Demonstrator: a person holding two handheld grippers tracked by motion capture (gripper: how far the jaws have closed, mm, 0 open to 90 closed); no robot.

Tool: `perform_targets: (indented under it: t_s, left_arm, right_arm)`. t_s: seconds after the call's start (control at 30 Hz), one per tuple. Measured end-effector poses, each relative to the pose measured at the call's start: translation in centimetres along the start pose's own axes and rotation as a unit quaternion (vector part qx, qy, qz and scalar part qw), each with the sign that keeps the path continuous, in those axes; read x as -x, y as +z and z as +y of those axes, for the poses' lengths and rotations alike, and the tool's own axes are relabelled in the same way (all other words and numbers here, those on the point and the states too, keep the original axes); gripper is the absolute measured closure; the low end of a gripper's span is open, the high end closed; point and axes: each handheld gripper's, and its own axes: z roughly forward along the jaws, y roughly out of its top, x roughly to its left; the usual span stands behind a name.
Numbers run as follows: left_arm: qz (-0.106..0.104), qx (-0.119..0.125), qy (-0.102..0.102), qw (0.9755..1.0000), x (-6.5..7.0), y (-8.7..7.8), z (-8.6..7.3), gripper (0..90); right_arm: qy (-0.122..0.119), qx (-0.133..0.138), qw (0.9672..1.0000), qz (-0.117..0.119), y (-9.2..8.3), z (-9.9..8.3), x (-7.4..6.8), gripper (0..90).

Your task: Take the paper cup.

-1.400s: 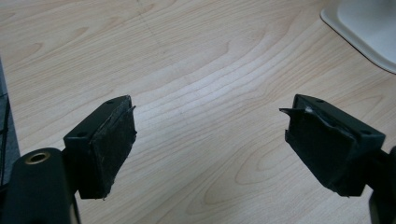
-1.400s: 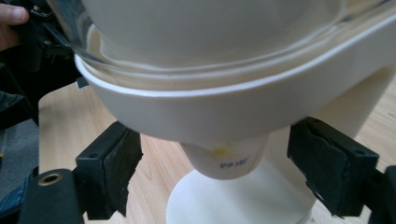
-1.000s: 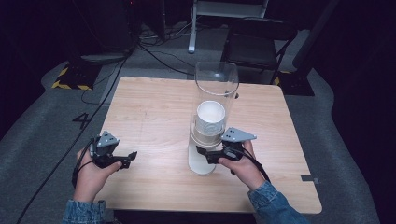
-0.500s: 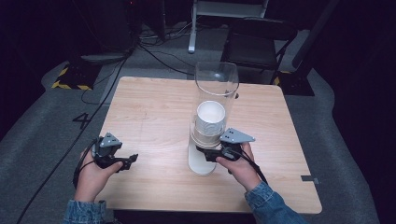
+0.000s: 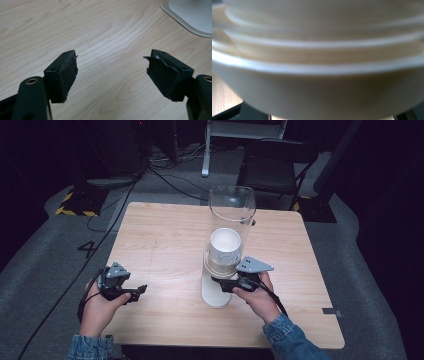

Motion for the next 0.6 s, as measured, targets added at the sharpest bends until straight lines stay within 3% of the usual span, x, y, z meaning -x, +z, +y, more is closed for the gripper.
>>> perform_targets:
  t_s: [0.2,0.33,0.6]
  left_arm:
    - [0.000,0.002,0.000,1.0000,-0.06,-0.05,-0.07,24.0]
    - [0.003,0.001,0.001,1.0000,-0.07,-0.16,-0.09,23.4]
    - [0.003,0.003,-0.003,1.0000,-0.17,-0.16,-0.20,23.1]
  right_arm:
    - [-0.008,0.002,1.0000,-0.001,-0.01,-0.06,0.12,31.0]
    - [-0.030,0.001,0.9995,-0.011,-0.03,-0.17,0.32,30.8]
    - [-0.027,0.001,0.9995,-0.014,-0.02,-0.21,0.21,30.8]
